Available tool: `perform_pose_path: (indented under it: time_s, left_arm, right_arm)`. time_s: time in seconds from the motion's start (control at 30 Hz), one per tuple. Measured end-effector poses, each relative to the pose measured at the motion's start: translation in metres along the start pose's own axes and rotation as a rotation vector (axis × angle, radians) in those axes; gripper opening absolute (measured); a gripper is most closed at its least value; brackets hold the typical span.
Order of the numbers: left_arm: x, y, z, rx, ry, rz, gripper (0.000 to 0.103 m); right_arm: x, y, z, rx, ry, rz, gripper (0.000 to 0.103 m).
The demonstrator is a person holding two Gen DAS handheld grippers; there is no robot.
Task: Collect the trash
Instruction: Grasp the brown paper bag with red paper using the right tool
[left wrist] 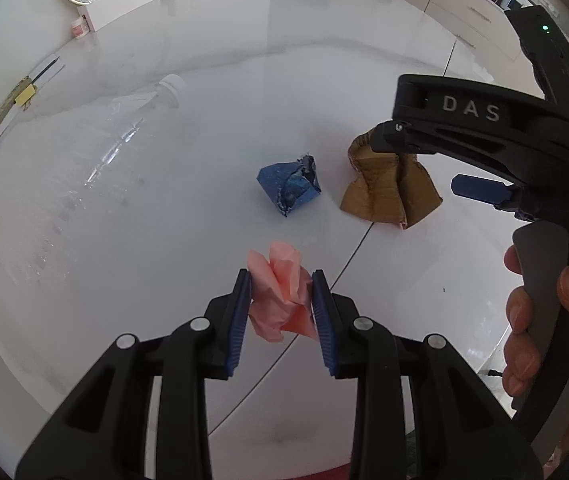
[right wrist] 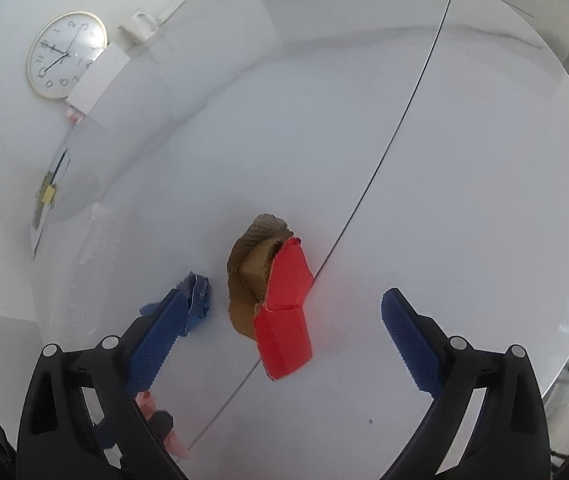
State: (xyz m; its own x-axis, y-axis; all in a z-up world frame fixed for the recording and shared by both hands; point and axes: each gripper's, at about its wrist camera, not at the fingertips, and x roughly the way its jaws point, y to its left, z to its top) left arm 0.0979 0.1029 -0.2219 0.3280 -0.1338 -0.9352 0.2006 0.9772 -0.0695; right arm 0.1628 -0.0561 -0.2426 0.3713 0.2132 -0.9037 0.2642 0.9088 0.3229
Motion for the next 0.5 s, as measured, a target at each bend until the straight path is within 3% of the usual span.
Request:
perform_pose_path:
  time_s: [0.23, 0.43, 0.5]
  left_arm:
    - [0.007, 0.02, 0.011, 0.002, 0.006, -0.021, 0.031]
    - [0.012, 0.023, 0.016, 0.017, 0.015, -0.022, 0.031]
    - [0.014, 0.025, 0.019, 0.016, 0.017, -0.028, 0.031]
  right_arm:
    - [0.03, 0.022, 0.005, 0.067, -0.008, -0.182, 0.097]
    - [0.047, 0.031, 0.003, 0.061, 0.018, -0.219, 0.09]
    - [0.046, 0.033, 0.004, 0.039, 0.0, -0.225, 0.084]
